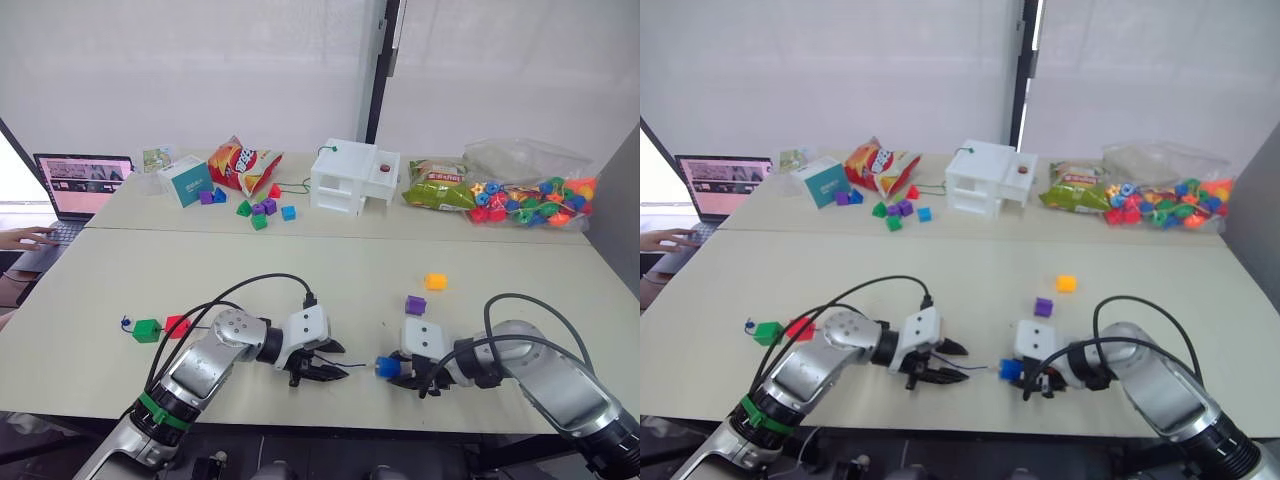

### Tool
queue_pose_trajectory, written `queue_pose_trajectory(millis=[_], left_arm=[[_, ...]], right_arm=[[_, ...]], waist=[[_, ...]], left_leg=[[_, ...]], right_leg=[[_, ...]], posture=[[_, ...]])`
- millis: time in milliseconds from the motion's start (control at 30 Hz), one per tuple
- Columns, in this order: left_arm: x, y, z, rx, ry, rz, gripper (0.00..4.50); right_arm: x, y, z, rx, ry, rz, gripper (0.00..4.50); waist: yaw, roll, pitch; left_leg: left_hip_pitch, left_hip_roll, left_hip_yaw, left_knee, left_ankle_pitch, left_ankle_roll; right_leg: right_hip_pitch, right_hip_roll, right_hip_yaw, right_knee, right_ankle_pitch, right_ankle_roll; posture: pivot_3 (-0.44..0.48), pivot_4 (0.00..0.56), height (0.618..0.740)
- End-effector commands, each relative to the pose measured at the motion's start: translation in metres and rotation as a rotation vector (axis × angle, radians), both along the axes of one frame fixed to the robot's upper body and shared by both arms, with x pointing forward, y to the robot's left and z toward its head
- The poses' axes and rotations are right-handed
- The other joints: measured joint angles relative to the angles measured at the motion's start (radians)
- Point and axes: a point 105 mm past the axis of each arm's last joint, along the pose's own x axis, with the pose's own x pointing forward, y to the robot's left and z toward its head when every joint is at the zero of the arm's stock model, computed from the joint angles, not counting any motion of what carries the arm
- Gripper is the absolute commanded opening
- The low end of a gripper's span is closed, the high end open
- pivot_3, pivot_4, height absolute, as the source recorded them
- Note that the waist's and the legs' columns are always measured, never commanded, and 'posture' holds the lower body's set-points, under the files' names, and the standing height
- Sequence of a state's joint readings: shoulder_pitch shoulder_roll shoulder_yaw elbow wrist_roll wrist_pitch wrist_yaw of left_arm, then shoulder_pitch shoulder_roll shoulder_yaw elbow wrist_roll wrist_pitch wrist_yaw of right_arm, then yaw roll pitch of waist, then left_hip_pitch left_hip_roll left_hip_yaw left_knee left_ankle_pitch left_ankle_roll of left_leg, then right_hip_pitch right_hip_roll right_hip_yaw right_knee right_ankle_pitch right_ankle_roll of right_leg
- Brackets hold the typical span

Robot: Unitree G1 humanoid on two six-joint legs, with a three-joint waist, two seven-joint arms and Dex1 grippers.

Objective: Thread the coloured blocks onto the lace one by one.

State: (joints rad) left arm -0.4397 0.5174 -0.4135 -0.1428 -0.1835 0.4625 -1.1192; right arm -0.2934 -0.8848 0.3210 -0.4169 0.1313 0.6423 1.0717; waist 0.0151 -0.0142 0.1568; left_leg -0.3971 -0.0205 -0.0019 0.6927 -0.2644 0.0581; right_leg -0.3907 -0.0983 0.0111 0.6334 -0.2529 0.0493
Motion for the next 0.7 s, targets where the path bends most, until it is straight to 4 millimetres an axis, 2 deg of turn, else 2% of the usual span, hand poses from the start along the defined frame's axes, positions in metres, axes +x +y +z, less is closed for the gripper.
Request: queue_pose_trajectory(millis=[33, 167, 200, 433, 700], left_arm=[[-0.005, -0.007, 0.003, -0.020, -0.012, -0.035, 1.46], [-0.008, -0.012, -0.002, -0.025, 0.007, -0.041, 0.11], [-0.010, -0.013, -0.003, -0.026, 0.008, -0.041, 0.02], [-0.023, -0.020, -0.001, -0.057, 0.036, -0.045, 0.02], [-0.031, -0.024, 0.005, -0.069, 0.053, -0.038, 0.02]], right_arm=[[-0.008, -0.005, -0.011, -0.041, 0.071, -0.012, 1.28], [-0.012, -0.004, -0.008, -0.045, 0.074, -0.008, 1.28], [-0.013, -0.004, -0.007, -0.047, 0.076, -0.006, 1.28], [-0.021, 0.002, -0.007, -0.053, 0.091, -0.014, 1.28], [-0.028, 0.008, -0.006, -0.061, 0.100, -0.020, 1.28]], waist=[[0.001, 0.000, 0.000], [0.006, 0.000, 0.000], [0.007, 0.000, 0.000], [0.007, 0.000, 0.000], [0.006, 0.000, 0.000]], left_leg=[[0.000, 0.000, 0.000, 0.000, 0.000, 0.000], [-0.002, 0.000, 0.000, 0.000, 0.000, 0.000], [-0.002, 0.000, 0.000, 0.000, 0.000, 0.000], [-0.010, -0.001, 0.000, 0.001, 0.000, 0.001], [-0.011, -0.001, 0.000, 0.001, 0.000, 0.001]], right_leg=[[0.000, 0.000, 0.000, 0.000, 0.000, 0.000], [0.000, -0.001, 0.000, -0.001, 0.000, 0.001], [-0.001, -0.001, 0.000, -0.001, 0.000, 0.001], [-0.011, -0.001, 0.001, 0.001, 0.001, 0.001], [-0.011, -0.001, 0.001, 0.001, 0.001, 0.001]], posture=[[0.000, 0.150, 0.740], [0.000, 0.150, 0.740], [0.000, 0.150, 0.740], [0.000, 0.150, 0.740], [0.000, 0.150, 0.740]])
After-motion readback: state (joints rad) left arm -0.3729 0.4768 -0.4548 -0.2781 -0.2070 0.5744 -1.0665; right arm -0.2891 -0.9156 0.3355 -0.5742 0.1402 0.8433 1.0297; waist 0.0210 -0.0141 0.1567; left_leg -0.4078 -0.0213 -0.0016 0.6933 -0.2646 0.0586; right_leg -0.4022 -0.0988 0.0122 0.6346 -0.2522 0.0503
